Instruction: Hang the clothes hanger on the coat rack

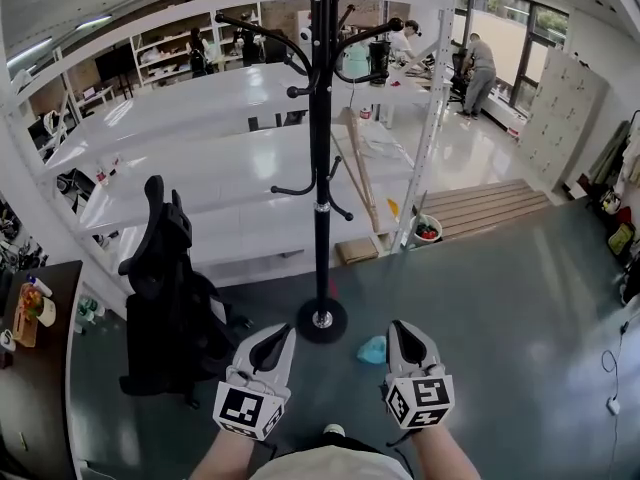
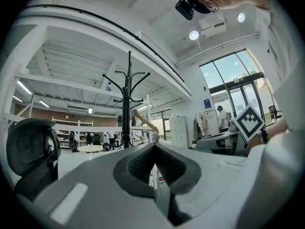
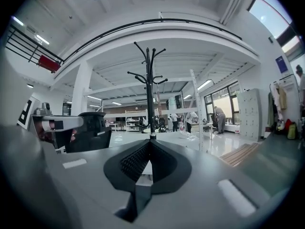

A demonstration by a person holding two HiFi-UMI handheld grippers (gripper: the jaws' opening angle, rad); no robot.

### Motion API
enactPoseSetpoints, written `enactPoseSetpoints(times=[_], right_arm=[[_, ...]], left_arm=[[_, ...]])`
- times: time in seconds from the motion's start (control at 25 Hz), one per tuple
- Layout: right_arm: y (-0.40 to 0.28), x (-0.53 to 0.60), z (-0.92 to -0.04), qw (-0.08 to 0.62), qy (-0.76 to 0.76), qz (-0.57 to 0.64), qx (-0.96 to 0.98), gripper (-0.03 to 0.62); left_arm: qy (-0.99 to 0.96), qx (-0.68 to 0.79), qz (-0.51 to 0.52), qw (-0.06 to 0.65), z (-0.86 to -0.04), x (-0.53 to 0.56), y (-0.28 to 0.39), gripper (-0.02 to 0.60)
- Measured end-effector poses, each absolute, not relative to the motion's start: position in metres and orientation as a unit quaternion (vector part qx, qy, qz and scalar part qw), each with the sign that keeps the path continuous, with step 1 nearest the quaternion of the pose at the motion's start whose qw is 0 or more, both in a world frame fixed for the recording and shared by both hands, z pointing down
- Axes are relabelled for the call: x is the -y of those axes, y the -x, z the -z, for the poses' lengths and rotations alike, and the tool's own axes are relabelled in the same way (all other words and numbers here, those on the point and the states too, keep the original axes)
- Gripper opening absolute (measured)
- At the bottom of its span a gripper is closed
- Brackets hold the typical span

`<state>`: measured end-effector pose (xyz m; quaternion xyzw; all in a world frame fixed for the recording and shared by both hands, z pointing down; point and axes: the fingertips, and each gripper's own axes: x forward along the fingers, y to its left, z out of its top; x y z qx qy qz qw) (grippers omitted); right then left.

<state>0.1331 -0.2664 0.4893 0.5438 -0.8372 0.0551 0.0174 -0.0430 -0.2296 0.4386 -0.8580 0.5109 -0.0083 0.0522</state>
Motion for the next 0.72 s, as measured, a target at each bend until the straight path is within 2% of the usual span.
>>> enactPoseSetpoints(times=[0.72], right_arm=[[-0.076,0.075,-0.49,0.055,-0.557,-0.031,0.828,0.026]], left_arm=[[0.862,-0.506,0.011,0.023,-0.446,0.054,0.093,0.0]])
